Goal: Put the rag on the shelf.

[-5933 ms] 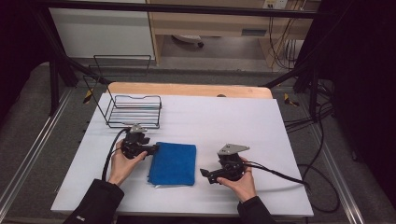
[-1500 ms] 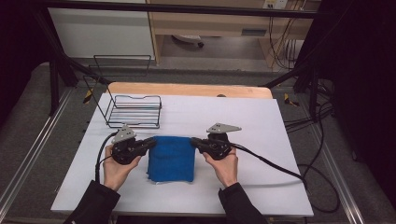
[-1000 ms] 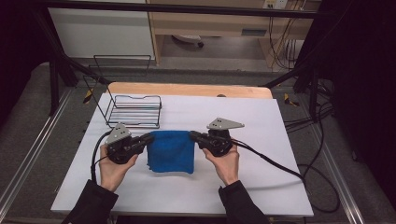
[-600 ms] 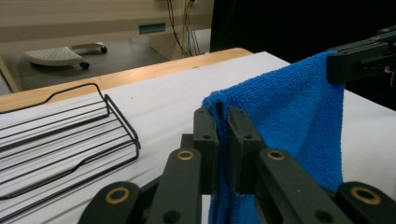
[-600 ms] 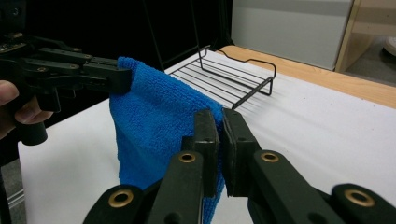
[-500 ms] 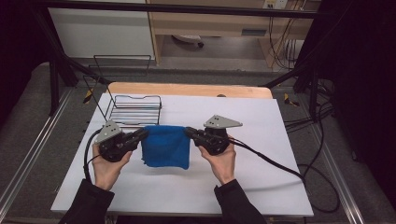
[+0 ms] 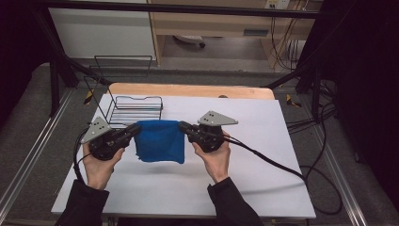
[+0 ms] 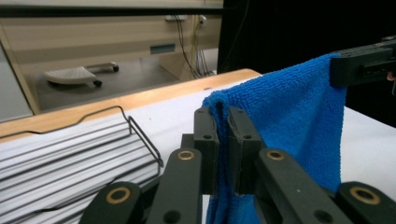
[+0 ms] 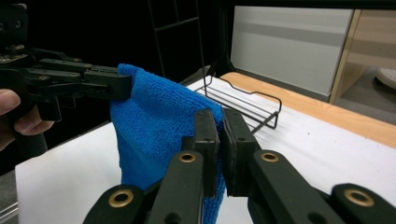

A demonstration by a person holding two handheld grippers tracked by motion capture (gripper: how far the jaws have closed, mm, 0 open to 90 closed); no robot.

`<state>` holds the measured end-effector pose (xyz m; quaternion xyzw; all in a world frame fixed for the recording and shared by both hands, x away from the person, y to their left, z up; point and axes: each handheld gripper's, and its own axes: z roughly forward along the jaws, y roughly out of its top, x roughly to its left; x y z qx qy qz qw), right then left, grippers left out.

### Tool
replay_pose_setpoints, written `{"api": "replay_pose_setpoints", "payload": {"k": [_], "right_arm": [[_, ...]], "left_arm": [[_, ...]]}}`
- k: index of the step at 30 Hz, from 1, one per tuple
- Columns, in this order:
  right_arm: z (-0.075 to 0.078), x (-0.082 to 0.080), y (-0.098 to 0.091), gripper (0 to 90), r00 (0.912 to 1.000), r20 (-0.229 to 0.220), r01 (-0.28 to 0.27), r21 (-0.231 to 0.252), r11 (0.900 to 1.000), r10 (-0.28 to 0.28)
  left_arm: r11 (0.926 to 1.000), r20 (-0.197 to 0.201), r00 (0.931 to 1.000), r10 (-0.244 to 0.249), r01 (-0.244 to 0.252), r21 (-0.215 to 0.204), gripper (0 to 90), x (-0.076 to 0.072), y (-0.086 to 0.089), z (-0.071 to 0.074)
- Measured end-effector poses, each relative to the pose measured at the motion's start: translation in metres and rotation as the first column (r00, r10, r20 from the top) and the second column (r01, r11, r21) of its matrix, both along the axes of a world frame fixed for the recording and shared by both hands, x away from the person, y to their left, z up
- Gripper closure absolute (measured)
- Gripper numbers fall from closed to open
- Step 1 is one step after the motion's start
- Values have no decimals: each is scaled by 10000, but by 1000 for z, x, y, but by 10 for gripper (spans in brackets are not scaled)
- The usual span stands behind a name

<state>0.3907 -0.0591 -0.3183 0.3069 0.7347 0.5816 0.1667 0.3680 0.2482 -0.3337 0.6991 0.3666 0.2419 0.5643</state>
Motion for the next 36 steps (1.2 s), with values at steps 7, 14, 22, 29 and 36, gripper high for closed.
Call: {"api": "replay_pose_setpoints", "payload": {"k": [7, 14, 22, 29, 36], "right_arm": [[8, 1, 11, 861, 9994, 340, -38, -30, 10000, 39], [18, 4, 24, 861, 9977, 660, -125, -62, 9999, 129], [29, 7, 35, 862, 9953, 947, -190, -63, 9998, 195], [36, 13, 42, 862, 9931, 1152, -226, 134, 9997, 210], [44, 16, 47, 863, 9903, 1379, -220, 356, 9991, 169]], "left_arm": [[9993, 235, 9993, 306, -301, -224, 833, -1, 11, 7], [9971, 489, 9972, 573, -548, -521, 834, 0, 22, 15], [9945, 750, 9940, 799, -744, -735, 836, 2, 32, 24], [9927, 904, 9918, 900, -820, -879, 836, 4, 37, 30], [9891, 1143, 9881, 1034, -901, -1163, 836, 8, 43, 38]]}}
